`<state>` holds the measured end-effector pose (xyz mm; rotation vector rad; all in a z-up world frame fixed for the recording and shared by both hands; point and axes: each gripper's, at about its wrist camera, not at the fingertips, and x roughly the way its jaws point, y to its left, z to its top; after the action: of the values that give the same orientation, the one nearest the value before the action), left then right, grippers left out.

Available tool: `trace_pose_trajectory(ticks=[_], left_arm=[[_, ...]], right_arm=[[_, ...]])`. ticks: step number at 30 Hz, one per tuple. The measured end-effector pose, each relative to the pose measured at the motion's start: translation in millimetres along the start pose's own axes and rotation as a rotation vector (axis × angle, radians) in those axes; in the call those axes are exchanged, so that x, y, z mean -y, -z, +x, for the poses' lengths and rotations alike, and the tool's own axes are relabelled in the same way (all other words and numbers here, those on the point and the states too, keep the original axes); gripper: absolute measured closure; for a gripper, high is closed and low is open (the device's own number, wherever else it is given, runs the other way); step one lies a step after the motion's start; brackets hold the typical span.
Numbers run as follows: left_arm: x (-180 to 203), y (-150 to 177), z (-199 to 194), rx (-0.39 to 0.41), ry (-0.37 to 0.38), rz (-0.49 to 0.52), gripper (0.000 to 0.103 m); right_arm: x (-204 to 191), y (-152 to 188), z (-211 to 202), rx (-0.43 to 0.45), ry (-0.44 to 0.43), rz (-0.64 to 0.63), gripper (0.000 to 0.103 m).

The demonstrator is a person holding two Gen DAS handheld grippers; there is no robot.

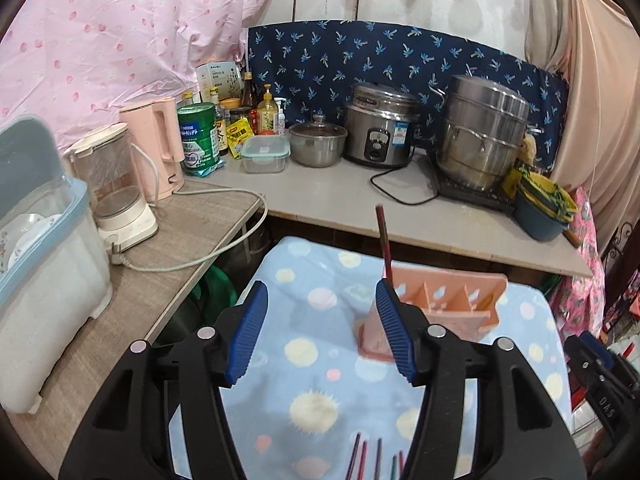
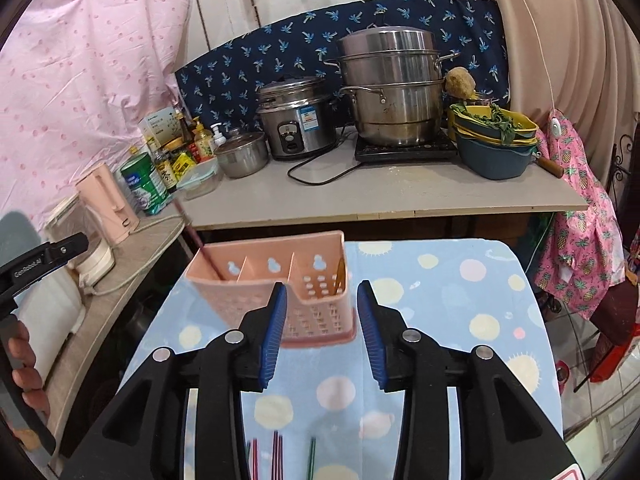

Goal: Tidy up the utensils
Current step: 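Withdraw both open tools from the holder back toward the chopsticks, then grasp a dark red chopstick with left tool while right tool grasps a green chopstick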

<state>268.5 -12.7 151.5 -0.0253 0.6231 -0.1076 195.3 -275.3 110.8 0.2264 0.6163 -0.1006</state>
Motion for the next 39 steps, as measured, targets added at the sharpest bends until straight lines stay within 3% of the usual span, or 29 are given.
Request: trace_pose_trajectory(ticks=[11, 21, 29, 39], left_arm=[[-17.7, 95.7, -29.3, -0.120, -0.008, 0.016, 0.050], [-29.3, 178.7, -38.5, -0.246, -0.004, 0.029, 0.050], [-35.5, 223.6, -43.3, -0.320, -0.006, 0.038, 0.050], [-38.0, 250.9, -48.4, -0.361, 0.018, 0.053, 0.050]], right_arm=[[-5.1, 94.9, -49.8, -0.080, 0.031, -0.044, 0.065], [-4.4, 180.2, -61.0, -0.211, 0.053, -0.064, 0.065], [-8.0, 222.7, -64.5, -0.280, 0.051, -0.058, 0.065], [-13.8, 257.1, -62.0, -0.349, 0.041, -0.060, 0.065]])
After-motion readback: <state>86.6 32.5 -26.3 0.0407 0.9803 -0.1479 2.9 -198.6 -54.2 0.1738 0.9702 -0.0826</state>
